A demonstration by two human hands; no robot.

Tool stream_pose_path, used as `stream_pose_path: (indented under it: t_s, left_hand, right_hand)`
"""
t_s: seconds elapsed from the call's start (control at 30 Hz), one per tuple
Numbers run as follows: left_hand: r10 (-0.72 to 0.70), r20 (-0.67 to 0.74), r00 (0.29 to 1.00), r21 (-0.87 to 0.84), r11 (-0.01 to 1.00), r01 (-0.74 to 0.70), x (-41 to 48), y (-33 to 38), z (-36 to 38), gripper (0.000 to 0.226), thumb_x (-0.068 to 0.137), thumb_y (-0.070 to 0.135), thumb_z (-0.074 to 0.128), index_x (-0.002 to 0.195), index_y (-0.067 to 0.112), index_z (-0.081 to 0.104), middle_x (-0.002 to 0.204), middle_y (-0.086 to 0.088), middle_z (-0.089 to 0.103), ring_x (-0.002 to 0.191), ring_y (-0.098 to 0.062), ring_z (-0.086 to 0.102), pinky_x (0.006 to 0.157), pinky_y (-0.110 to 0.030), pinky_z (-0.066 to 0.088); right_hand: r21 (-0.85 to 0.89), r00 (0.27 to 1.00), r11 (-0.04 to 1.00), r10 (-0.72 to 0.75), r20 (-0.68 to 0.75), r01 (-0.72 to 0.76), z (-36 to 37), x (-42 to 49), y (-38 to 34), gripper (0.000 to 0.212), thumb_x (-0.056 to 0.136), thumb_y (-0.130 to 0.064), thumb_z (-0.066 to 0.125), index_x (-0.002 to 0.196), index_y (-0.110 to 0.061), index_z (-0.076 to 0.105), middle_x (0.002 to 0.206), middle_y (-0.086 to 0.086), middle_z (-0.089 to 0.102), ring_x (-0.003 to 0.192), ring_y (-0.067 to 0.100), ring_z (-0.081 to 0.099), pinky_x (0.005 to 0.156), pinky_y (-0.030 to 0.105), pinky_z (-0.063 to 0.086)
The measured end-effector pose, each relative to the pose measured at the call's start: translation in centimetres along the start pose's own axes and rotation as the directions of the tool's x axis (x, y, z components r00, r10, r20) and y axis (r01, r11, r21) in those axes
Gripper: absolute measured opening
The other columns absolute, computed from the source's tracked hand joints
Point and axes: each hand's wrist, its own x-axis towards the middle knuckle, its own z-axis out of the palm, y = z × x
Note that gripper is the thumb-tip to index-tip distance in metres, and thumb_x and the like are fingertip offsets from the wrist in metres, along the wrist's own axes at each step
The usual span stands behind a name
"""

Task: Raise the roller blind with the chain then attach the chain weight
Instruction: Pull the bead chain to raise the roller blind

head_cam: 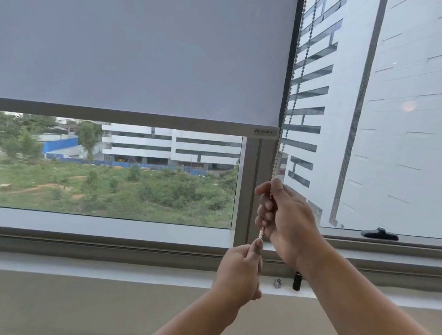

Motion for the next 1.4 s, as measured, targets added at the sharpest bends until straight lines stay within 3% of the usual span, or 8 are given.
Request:
stream_pose_path:
  t_s: [0.2,0.4,0.6,0.83,0.97,1.1,1.27,1.4]
  left_hand:
    - [0.213,-0.051,0.976,-0.047,0.975,-0.216,0.0,4.2,-0.8,0.025,0.078,0.037,0.045,0.073,0.016,0.059,0.075,-0.004,0.06,0.073,-0.019,0.056,0.067,-0.037,0.048]
    - [0.349,-0.085,0.933,-0.222,0.907,-0.359,1.6,13.8,-1.1,0.031,0.098,0.021,0.038,0.095,0.009,0.067,0.09,-0.008,0.071,0.077,-0.02,0.065,0.065,-0.031,0.048]
    - [0.419,-0.024,0.908,-0.241,0.879,-0.412,2.9,17.2,0.4,0.05,0.104,0.044,0.033,0.062,0.018,0.041,0.047,0.002,0.038,0.032,-0.009,0.026,0.037,-0.018,0.02]
    - [0.148,0.063,0.987,-0.254,0.959,-0.127,3.9,9.4,0.8,0.055,0.102,0.047,0.04,0.053,0.022,0.037,0.044,0.003,0.031,0.033,-0.011,0.018,0.034,-0.018,0.013]
    - [-0.079,0.073,0.994,-0.128,0.988,0.088,4.0,4.3,1.0,0.053,0.102,0.046,0.039,0.054,0.023,0.036,0.044,0.004,0.03,0.033,-0.011,0.017,0.037,-0.018,0.012]
    - [-0.093,0.02,0.995,-0.127,0.987,0.095,3.5,2.8,0.9,0.047,0.102,0.042,0.04,0.061,0.022,0.033,0.048,0.003,0.031,0.033,-0.01,0.019,0.034,-0.016,0.015]
    - [-0.068,-0.026,0.997,-0.081,0.995,0.066,2.8,3.3,0.9,0.049,0.102,0.042,0.042,0.058,0.021,0.039,0.046,0.003,0.033,0.034,-0.01,0.025,0.036,-0.019,0.019]
    - [-0.02,0.021,1.0,-0.099,0.995,0.022,1.9,2.8,1.7,0.049,0.103,0.044,0.039,0.061,0.02,0.038,0.05,0.001,0.032,0.034,-0.01,0.021,0.035,-0.018,0.016]
  right_hand:
    - [0.106,0.996,0.99,-0.09,0.001,0.09,1.2,0.0,1.1,0.041,0.102,-0.029,0.037,0.064,-0.016,0.047,0.04,-0.008,0.03,0.034,0.007,0.022,0.033,0.017,0.02]
    - [0.025,0.989,0.989,-0.144,0.036,0.143,1.8,-0.2,1.4,0.043,0.103,-0.027,0.037,0.062,-0.019,0.047,0.039,-0.005,0.033,0.032,0.009,0.021,0.038,0.024,0.012]
    - [-0.034,0.981,0.981,-0.191,0.031,0.192,1.1,-0.5,1.6,0.043,0.104,-0.018,0.032,0.063,-0.017,0.042,0.043,-0.004,0.029,0.036,0.011,0.017,0.04,0.029,0.008]
    - [-0.058,0.999,0.997,-0.051,0.0,0.051,-0.7,-3.8,6.1,0.039,0.101,-0.015,0.034,0.064,-0.009,0.047,0.043,-0.007,0.042,0.032,0.0,0.034,0.035,0.015,0.027]
    - [-0.331,0.997,0.941,0.076,-0.002,-0.072,-3.1,-5.1,11.3,0.037,0.096,-0.034,0.043,0.067,-0.011,0.043,0.046,-0.007,0.035,0.036,0.006,0.026,0.039,0.022,0.021]
    - [-0.361,0.952,0.902,0.288,0.098,-0.236,-4.4,-5.5,11.5,0.036,0.1,-0.027,0.045,0.066,-0.014,0.047,0.049,-0.002,0.04,0.038,0.012,0.035,0.041,0.023,0.031]
    - [-0.599,0.968,0.791,0.229,0.101,-0.125,-5.3,-1.6,5.7,0.011,0.087,0.001,0.048,0.093,0.0,0.058,0.082,0.016,0.068,0.066,0.016,0.063,0.062,0.027,0.051]
    - [-0.219,0.999,0.974,0.054,0.004,-0.052,-3.0,1.8,-1.5,0.023,0.099,-0.019,0.042,0.096,-0.006,0.061,0.083,0.013,0.069,0.077,0.026,0.066,0.073,0.041,0.055]
